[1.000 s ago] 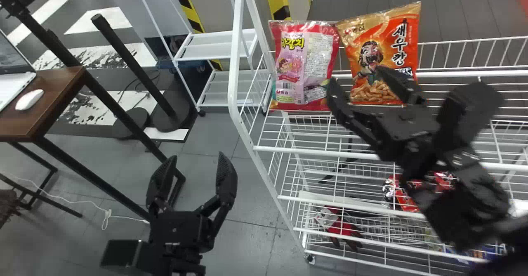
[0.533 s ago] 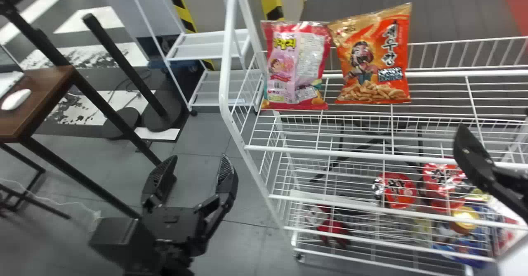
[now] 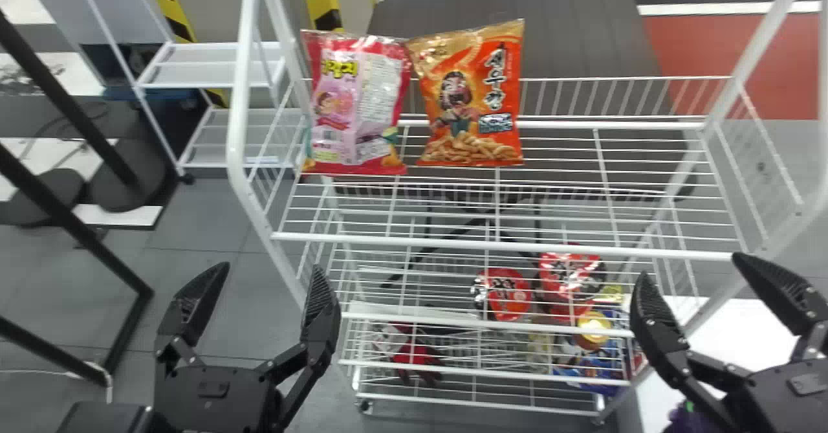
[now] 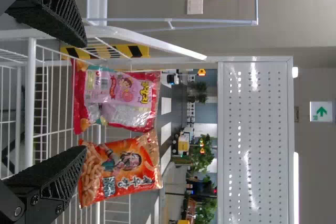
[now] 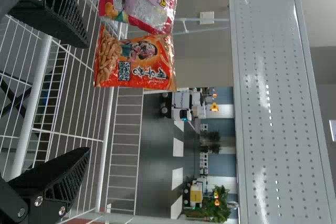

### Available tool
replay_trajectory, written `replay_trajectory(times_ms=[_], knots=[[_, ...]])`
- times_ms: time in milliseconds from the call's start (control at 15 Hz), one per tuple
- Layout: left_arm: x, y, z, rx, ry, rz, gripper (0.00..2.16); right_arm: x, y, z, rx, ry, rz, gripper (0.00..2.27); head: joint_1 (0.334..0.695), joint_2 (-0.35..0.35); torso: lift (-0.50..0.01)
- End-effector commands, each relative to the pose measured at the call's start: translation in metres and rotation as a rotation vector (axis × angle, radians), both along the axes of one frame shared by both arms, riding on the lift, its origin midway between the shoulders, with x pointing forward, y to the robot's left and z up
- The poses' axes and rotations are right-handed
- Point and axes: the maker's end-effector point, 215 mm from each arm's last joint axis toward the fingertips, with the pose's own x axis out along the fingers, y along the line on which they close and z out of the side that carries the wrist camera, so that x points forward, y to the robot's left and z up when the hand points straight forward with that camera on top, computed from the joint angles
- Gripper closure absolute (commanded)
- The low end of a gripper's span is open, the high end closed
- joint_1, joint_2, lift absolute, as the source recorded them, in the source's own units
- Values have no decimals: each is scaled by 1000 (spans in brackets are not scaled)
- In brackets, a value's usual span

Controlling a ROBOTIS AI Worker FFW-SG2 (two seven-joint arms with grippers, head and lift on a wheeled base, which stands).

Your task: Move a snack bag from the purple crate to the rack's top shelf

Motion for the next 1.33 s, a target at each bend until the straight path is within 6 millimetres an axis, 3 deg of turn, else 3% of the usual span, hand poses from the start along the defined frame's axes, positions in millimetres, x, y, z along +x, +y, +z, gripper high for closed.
replay_trajectory(times_ms=[0,267,533,733,1067,1267], knots=[[-4,3,-12,-10,-21,13,124,-9,-13,-17,19,26,-21,127,695,33,0],[-2,4,-30,-7,10,18,113,-14,-14,-19,52,26,-26,130,695,8,0],[2,3,-32,-4,46,32,103,-12,-17,-15,65,22,-46,130,695,10,0],[2,5,-44,15,116,36,100,-11,-15,-11,71,17,-55,134,695,2,0],[5,5,-22,-1,54,40,103,-10,-7,-2,81,1,-43,144,695,22,0],[5,5,-21,-3,51,41,103,-10,-8,-3,81,4,-44,154,695,27,0]])
